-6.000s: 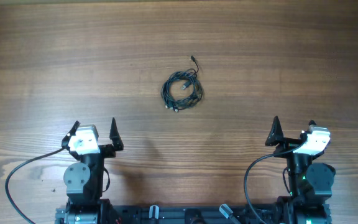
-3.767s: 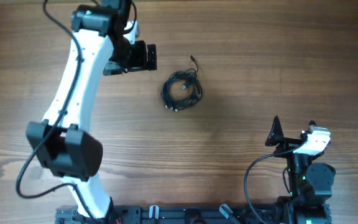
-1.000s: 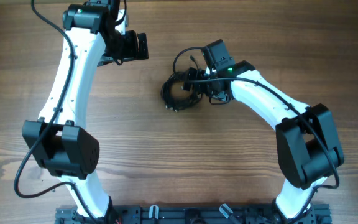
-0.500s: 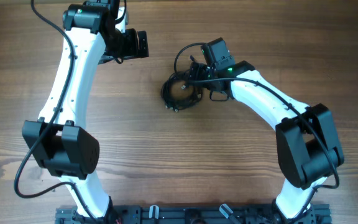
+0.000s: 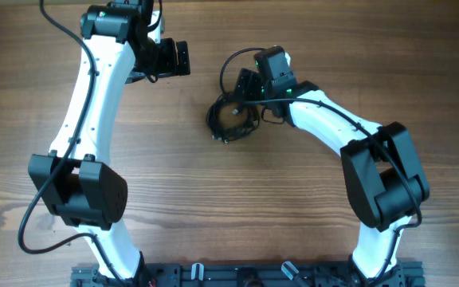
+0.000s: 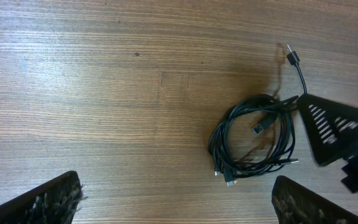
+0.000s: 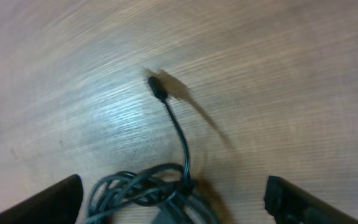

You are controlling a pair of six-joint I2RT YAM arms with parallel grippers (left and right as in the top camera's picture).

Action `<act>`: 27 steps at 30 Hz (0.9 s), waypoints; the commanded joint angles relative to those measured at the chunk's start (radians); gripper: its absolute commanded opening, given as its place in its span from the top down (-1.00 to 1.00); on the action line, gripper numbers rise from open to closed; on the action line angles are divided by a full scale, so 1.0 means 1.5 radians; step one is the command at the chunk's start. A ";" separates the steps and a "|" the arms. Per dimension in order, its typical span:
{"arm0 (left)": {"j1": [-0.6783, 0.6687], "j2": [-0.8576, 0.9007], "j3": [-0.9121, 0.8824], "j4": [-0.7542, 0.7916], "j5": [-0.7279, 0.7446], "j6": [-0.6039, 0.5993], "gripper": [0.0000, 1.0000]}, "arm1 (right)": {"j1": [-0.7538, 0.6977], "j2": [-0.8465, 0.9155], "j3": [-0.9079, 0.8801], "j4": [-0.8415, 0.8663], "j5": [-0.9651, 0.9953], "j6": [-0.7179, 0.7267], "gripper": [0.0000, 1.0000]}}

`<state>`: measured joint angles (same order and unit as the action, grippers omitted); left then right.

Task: Untangle cables
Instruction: 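Grasp the cable bundle with the right gripper and lift it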

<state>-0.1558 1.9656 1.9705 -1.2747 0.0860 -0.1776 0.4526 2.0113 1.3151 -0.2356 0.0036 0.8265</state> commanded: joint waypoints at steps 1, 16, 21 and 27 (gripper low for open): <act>0.002 -0.004 0.008 -0.001 -0.009 0.009 -1.00 | 0.002 0.017 0.000 -0.029 -0.054 0.408 -0.83; 0.002 -0.004 0.008 -0.021 -0.009 0.009 -1.00 | 0.008 0.074 0.000 0.084 -0.022 0.500 0.53; 0.002 -0.004 0.008 -0.021 -0.009 0.009 -1.00 | 0.008 0.074 0.000 0.097 -0.013 0.437 0.91; 0.002 -0.004 0.008 -0.021 -0.009 0.009 -1.00 | 0.008 0.076 0.000 0.100 0.018 0.438 -0.05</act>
<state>-0.1558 1.9656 1.9705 -1.3048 0.0784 -0.1776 0.4603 2.0956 1.3151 -0.0910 -0.0055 1.4963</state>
